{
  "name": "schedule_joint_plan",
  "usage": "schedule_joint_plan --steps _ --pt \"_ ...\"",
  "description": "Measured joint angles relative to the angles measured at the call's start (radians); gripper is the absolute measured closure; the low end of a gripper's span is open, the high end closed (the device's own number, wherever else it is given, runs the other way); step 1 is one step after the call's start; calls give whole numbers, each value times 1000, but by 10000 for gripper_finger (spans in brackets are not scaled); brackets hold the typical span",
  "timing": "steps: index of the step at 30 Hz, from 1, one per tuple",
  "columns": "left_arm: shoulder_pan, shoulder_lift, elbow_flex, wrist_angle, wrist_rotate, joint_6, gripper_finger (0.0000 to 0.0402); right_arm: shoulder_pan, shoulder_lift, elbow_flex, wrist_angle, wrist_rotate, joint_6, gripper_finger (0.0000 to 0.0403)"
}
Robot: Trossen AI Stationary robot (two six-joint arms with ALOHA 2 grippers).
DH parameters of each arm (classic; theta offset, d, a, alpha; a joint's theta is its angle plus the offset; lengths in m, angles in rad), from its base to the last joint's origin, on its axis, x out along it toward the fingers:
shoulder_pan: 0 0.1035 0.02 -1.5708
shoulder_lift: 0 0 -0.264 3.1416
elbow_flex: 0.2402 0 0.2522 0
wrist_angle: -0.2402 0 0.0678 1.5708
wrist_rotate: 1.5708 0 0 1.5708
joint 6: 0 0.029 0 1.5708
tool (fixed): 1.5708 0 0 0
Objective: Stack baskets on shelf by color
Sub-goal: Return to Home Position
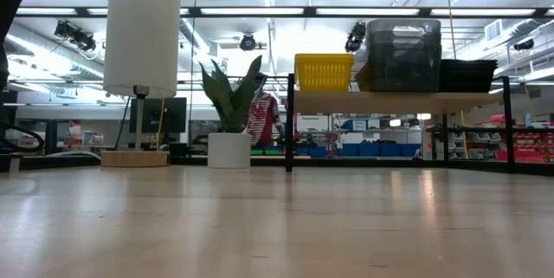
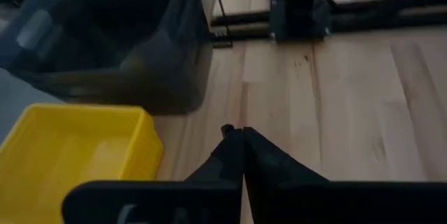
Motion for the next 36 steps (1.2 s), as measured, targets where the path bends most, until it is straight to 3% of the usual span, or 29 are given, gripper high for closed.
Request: schedule_joint_plan --steps 8,16,30,36 --pt "-9 -51 -1 -79 1 -19 397 0 -161 -302 375 -210 179 269" --pt "-2 -131 0 -120 0 -46 395 0 -289 -517 636 -235 248 297" --pt "-11 -280 0 -22 70 -158 398 1 -310 -686 627 -175 330 393" --pt "-11 -380 0 11 67 -165 389 1 -306 -728 611 -173 337 385"
